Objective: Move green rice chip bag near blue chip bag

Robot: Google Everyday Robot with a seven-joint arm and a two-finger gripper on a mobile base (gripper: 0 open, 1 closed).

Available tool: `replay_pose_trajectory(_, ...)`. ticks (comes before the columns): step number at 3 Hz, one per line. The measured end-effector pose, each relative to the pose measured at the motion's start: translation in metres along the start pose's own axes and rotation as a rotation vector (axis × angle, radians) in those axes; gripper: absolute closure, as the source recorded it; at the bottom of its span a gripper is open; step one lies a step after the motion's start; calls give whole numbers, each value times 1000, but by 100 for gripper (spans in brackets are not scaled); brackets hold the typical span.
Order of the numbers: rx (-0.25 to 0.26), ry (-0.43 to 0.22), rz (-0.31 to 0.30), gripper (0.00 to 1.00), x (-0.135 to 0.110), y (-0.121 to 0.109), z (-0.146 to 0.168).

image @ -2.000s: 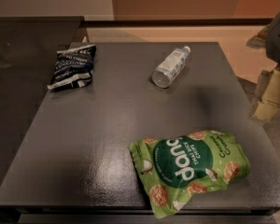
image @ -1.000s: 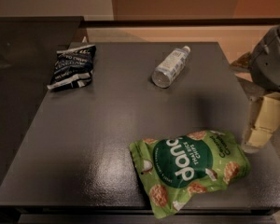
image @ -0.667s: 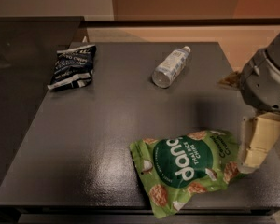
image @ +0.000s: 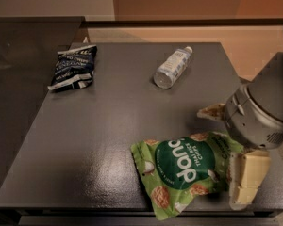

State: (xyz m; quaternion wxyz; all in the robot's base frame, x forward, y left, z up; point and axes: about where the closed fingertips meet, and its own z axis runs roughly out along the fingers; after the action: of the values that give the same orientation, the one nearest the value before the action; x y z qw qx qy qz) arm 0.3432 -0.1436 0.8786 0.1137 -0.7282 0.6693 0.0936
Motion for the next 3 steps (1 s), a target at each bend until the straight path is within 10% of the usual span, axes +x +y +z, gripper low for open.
replay_pose_trajectory(1, -10, -31, -29, 0, -4, 11, 15)
replay_pose_trajectory(3, 3, -71, -27, 41, -1, 12, 32)
